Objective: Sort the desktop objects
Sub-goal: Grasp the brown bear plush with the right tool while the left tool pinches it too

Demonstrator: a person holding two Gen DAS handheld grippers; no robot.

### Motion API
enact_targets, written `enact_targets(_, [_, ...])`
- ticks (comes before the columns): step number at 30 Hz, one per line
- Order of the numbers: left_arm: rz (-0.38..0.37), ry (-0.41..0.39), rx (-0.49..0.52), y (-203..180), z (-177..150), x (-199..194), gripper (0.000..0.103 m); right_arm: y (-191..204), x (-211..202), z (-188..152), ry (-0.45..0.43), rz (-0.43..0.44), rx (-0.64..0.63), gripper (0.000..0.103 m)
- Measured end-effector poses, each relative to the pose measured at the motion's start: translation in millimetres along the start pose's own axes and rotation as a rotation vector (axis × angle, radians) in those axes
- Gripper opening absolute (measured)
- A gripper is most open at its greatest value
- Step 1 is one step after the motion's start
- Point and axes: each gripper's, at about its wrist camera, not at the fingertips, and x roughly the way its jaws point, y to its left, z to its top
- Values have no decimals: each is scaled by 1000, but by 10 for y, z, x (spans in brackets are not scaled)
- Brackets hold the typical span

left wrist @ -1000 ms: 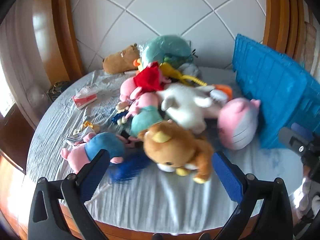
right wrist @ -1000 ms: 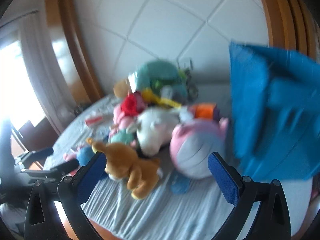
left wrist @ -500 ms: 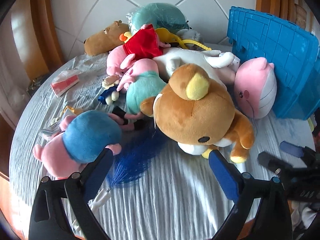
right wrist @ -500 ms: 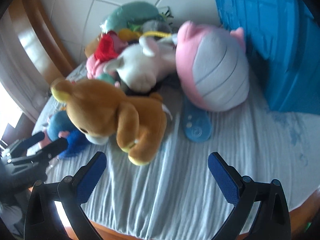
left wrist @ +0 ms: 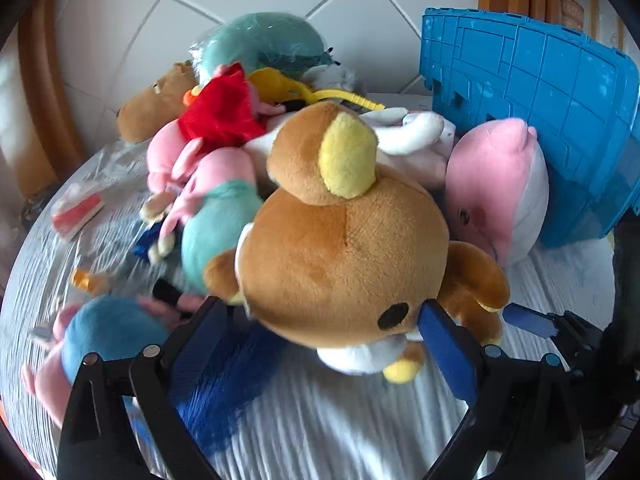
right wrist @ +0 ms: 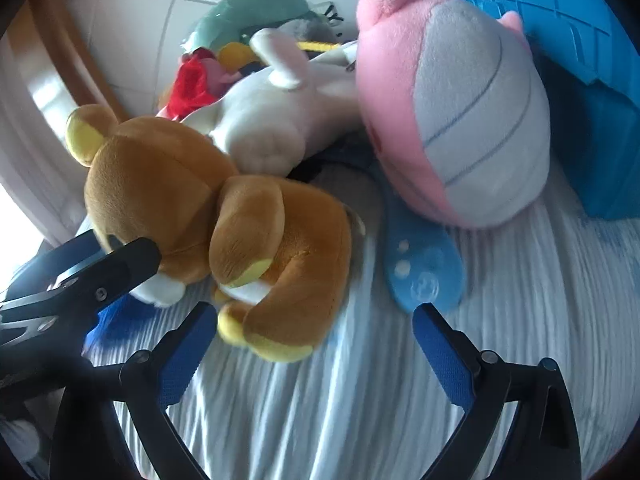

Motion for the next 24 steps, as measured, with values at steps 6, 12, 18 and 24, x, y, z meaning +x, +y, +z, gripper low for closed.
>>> enact_targets(6, [-54,29,18,3,182,126,92,-64,132,221,-3,58,17,82])
enact_targets(12, [-85,38,32,21,301,198,89,-122,178,302,9,105,10,79])
enact_targets(18, [-103,57,22,41,297,378,103,-129,236,328,19,117,-7,79])
enact_targets(24, [-107,29,19,26,237,170,89,-25,132,298,-2,121,-76,60])
